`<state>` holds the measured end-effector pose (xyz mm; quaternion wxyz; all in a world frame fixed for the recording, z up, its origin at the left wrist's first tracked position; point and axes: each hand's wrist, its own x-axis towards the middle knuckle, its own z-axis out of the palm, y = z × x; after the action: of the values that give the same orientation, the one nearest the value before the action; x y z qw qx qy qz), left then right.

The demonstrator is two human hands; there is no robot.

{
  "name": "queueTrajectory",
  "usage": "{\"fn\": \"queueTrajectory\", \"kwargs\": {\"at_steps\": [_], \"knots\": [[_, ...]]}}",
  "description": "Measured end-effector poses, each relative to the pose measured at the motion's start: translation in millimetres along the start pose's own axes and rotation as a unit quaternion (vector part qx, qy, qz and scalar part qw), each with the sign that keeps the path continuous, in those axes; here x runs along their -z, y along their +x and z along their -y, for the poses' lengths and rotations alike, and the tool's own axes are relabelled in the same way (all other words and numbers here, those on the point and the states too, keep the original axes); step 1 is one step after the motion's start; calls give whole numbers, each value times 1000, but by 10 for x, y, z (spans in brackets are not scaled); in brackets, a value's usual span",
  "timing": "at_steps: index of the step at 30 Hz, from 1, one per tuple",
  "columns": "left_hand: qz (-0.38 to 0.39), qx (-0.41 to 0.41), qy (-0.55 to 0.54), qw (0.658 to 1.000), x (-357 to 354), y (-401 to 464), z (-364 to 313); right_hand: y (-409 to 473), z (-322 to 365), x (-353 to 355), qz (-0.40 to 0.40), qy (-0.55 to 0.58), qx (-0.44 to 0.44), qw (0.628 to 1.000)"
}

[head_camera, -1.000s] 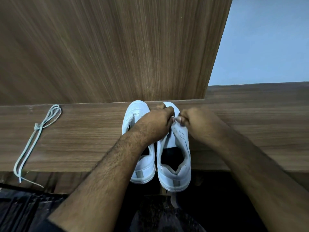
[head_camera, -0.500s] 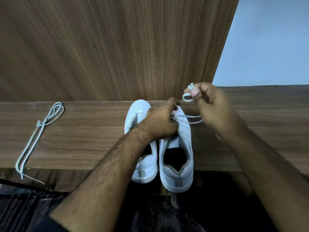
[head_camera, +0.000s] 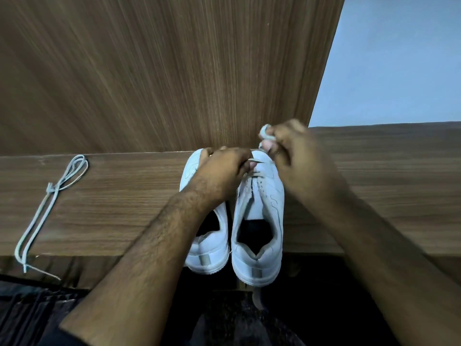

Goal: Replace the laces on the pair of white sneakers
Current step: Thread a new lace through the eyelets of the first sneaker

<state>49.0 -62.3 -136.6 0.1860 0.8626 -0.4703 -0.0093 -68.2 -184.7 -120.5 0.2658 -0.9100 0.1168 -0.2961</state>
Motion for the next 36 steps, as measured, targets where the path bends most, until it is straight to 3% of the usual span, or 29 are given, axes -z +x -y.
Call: {"fn": "queueTrajectory", "kwargs": {"at_steps": [3, 5, 11, 15, 17, 20, 23, 27, 32, 36], "knots": [[0, -8, 8, 1000, -39, -1, -8, -35, 25, -133, 157, -172, -49, 971], [23, -14, 13, 1000, -80, -4, -30, -45, -8, -191, 192, -192, -70, 960], [62, -11, -66, 996, -123, 0, -49, -46, -117, -112, 111, -17, -167, 979], [79, 7, -129, 989, -199, -12, -72, -47, -99, -146, 57, 23, -152, 986], [69, 16, -169, 983, -197, 0, -55, -23, -90, -167, 18, 100, -146, 984], [78, 48, -193, 977, -169, 3, -11, 12, -65, -97, -70, 283, -172, 941], [135, 74, -198, 968, -179, -14, -32, -3, -112, -11, -127, 364, -204, 900], [176, 71, -149, 970, -220, -42, -171, -9, -240, -19, -102, 382, -255, 882], [132, 119, -116, 977, -265, -48, -193, -7, -175, -26, -36, 353, -193, 915], [50, 159, -102, 981, -235, -27, -176, -27, -117, -39, 3, 342, -164, 925]]}}
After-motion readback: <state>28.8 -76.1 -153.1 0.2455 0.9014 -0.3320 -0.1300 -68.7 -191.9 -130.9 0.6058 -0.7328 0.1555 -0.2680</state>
